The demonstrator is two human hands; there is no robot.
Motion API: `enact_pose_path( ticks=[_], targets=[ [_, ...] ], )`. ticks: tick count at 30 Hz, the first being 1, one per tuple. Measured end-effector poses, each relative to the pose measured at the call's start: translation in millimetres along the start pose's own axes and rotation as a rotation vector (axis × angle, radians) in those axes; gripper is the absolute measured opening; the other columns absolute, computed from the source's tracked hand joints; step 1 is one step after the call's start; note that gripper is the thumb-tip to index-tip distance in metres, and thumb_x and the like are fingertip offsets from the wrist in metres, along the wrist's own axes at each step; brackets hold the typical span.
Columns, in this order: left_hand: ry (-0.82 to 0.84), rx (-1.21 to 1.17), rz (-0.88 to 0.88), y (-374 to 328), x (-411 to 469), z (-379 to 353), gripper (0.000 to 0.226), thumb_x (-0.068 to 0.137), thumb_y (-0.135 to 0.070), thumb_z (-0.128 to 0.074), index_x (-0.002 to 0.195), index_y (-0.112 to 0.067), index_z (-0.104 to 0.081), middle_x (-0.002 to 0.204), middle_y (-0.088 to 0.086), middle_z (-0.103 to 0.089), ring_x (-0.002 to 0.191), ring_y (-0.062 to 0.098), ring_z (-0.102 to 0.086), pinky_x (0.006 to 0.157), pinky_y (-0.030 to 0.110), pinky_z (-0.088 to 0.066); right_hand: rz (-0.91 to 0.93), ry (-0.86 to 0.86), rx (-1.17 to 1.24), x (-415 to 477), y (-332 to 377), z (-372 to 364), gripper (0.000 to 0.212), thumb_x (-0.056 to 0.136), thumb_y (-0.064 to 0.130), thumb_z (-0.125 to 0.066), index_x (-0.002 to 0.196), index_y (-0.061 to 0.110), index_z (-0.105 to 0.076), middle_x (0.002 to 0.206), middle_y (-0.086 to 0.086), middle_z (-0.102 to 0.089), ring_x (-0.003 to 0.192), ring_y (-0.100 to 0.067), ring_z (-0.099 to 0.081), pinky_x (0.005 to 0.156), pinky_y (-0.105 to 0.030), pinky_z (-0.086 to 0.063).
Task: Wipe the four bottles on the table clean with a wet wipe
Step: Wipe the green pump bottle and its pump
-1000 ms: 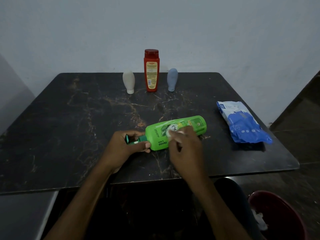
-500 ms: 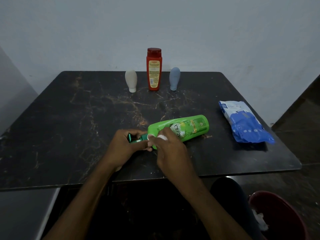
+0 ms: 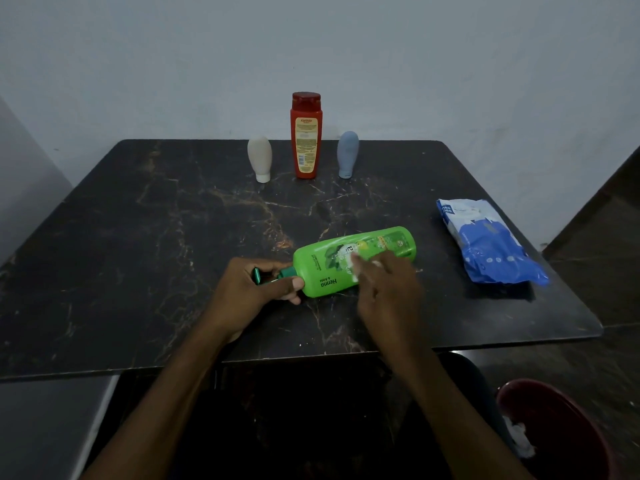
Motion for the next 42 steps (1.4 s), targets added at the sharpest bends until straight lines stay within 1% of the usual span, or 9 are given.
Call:
enact_pose_path(
  ticks=[4, 7, 10, 12, 16, 22, 28, 37, 42],
  targets=[
    [0.005, 0.01, -0.011, 0, -1, 0, 0.027, 0.081, -0.009, -0.079, 0.108, -0.007, -0.078, 0.086, 0.021, -0.077, 0.075, 0.034, -0.074, 0.084, 0.042, -0.061, -0.17, -0.052, -0.042, 23, -62, 16, 0.028, 0.098, 0.028, -0.049, 0.116, 0.018, -0.069, 0.086, 0.004, -0.052, 0.075, -0.012, -0.05, 0.058, -0.026, -0.044],
    [0.005, 0.017, -0.012, 1, 0, 0, 0.027, 0.082, -0.009, -0.078, 0.108, -0.007, -0.077, 0.086, 0.02, -0.077, 0.075, 0.033, -0.074, 0.084, 0.04, -0.062, -0.294, -0.102, 0.066, 29, -72, 17, 0.025, 0.098, 0.029, -0.052, 0.11, 0.014, -0.068, 0.09, 0.002, -0.056, 0.076, -0.014, -0.056, 0.066, -0.04, -0.055],
    [0.01, 0.019, -0.019, 1, 1, 0, 0.025, 0.083, -0.006, -0.077, 0.108, -0.005, -0.077, 0.085, 0.02, -0.077, 0.074, 0.032, -0.074, 0.081, 0.036, -0.061, -0.217, -0.096, 0.102, 20, -32, 7, 0.018, 0.096, 0.015, -0.059, 0.109, 0.015, -0.07, 0.09, 0.0, -0.058, 0.078, -0.016, -0.057, 0.065, -0.042, -0.054],
    [0.006, 0.022, -0.019, 1, 1, 0, 0.024, 0.083, -0.005, -0.078, 0.108, -0.005, -0.078, 0.083, 0.02, -0.077, 0.072, 0.03, -0.074, 0.079, 0.033, -0.06, -0.097, -0.038, 0.149, 9, 7, -4, 0.026, 0.091, 0.003, -0.06, 0.113, 0.012, -0.071, 0.092, -0.003, -0.059, 0.081, -0.022, -0.057, 0.066, -0.042, -0.053],
    [0.001, 0.03, -0.03, -1, 0, 0, 0.024, 0.083, -0.004, -0.078, 0.107, -0.004, -0.078, 0.079, 0.02, -0.076, 0.071, 0.028, -0.073, 0.076, 0.03, -0.058, 0.063, 0.031, 0.169, -10, 50, -12, 0.034, 0.09, 0.013, -0.051, 0.119, 0.016, -0.07, 0.094, 0.0, -0.06, 0.087, -0.021, -0.055, 0.088, -0.041, -0.051],
    [0.025, 0.023, -0.045, -1, -1, 0, 0.031, 0.081, -0.002, -0.078, 0.112, -0.004, -0.076, 0.086, 0.016, -0.078, 0.072, 0.031, -0.074, 0.077, 0.034, -0.061, -0.051, -0.019, 0.071, 9, -8, 4, 0.026, 0.094, 0.011, -0.057, 0.117, 0.018, -0.069, 0.09, 0.0, -0.059, 0.082, -0.02, -0.055, 0.063, -0.04, -0.051],
    [0.048, 0.053, -0.052, 0, -1, -1, 0.035, 0.081, -0.004, -0.079, 0.116, -0.004, -0.074, 0.089, 0.013, -0.079, 0.077, 0.034, -0.075, 0.082, 0.037, -0.061, -0.293, -0.14, 0.07, 31, -69, 18, 0.019, 0.096, 0.017, -0.056, 0.108, 0.009, -0.069, 0.092, -0.003, -0.059, 0.079, -0.016, -0.058, 0.07, -0.041, -0.055],
    [0.031, 0.063, -0.068, -2, -1, -2, 0.033, 0.081, -0.004, -0.08, 0.113, -0.006, -0.076, 0.092, 0.013, -0.079, 0.077, 0.035, -0.075, 0.083, 0.042, -0.061, 0.003, 0.005, 0.195, -1, 46, -16, 0.03, 0.094, 0.012, -0.055, 0.121, 0.012, -0.068, 0.097, 0.001, -0.061, 0.092, -0.021, -0.054, 0.077, -0.037, -0.051],
    [0.032, 0.046, -0.049, -1, -1, -1, 0.036, 0.08, -0.005, -0.08, 0.115, -0.004, -0.075, 0.092, 0.014, -0.079, 0.078, 0.037, -0.074, 0.085, 0.046, -0.061, -0.029, -0.006, 0.115, 11, 17, -7, 0.03, 0.094, 0.014, -0.054, 0.12, 0.018, -0.069, 0.095, 0.0, -0.06, 0.089, -0.022, -0.053, 0.071, -0.039, -0.05]
  ],
)
Point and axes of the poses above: each hand's wrist, its own x-axis towards the middle knuckle, its own z-axis out of the back of the hand, y = z × x, the point moved 3 cm from there along x, towards the middle knuckle
